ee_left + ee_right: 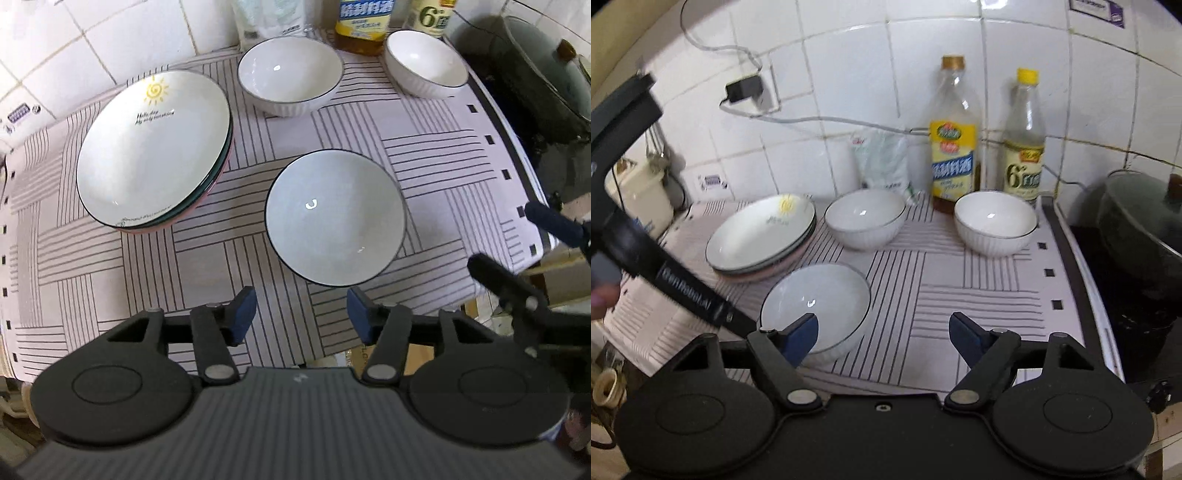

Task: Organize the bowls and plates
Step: 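Lower the bowl onto the mat beside the plates and open both grippers, then close both grippers on the rim of the white bowl by the bottles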

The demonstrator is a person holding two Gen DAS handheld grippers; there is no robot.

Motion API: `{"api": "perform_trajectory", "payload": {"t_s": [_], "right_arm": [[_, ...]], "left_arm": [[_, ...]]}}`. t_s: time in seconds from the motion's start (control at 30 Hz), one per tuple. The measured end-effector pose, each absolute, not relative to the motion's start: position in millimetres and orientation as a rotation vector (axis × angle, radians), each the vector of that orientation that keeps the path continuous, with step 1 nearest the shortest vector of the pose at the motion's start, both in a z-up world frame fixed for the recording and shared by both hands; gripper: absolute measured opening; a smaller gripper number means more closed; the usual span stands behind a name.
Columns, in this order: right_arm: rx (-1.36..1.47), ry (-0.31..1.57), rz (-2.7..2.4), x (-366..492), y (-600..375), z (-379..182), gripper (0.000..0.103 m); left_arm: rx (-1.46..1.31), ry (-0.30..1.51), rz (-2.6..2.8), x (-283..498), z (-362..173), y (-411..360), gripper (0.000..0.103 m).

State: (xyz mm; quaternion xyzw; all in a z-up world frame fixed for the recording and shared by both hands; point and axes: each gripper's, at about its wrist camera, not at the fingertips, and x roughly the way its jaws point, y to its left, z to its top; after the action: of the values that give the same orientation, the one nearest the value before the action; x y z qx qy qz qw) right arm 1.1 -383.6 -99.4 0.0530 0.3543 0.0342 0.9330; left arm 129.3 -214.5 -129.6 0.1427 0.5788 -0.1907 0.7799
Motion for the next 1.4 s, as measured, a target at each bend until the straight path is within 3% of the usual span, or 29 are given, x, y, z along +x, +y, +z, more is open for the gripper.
{"api": "perform_trajectory", "payload": {"t_s": [0.3, 0.73, 0.9, 1.4], "right_arm": [[0.117, 0.710, -0.016, 2, -398, -72, 0.081], [0.273, 0.700, -0.092, 39, -423, -59, 0.058], [0.362, 0.754, -0.177, 60, -438, -70, 0.054], [0.557, 0.649, -0.368, 120, -488, -140, 0.055]], "left_arm": [[0.366, 1.236, -0.460, 130, -103, -233, 0.067], [0.367, 1.193, -0.599, 179, -71, -271, 0.069], [0.362, 1.138, -0.678, 203, -64, -298, 0.067], [0.399, 1.054, -0.779, 265, -119, -371, 0.066]]}}
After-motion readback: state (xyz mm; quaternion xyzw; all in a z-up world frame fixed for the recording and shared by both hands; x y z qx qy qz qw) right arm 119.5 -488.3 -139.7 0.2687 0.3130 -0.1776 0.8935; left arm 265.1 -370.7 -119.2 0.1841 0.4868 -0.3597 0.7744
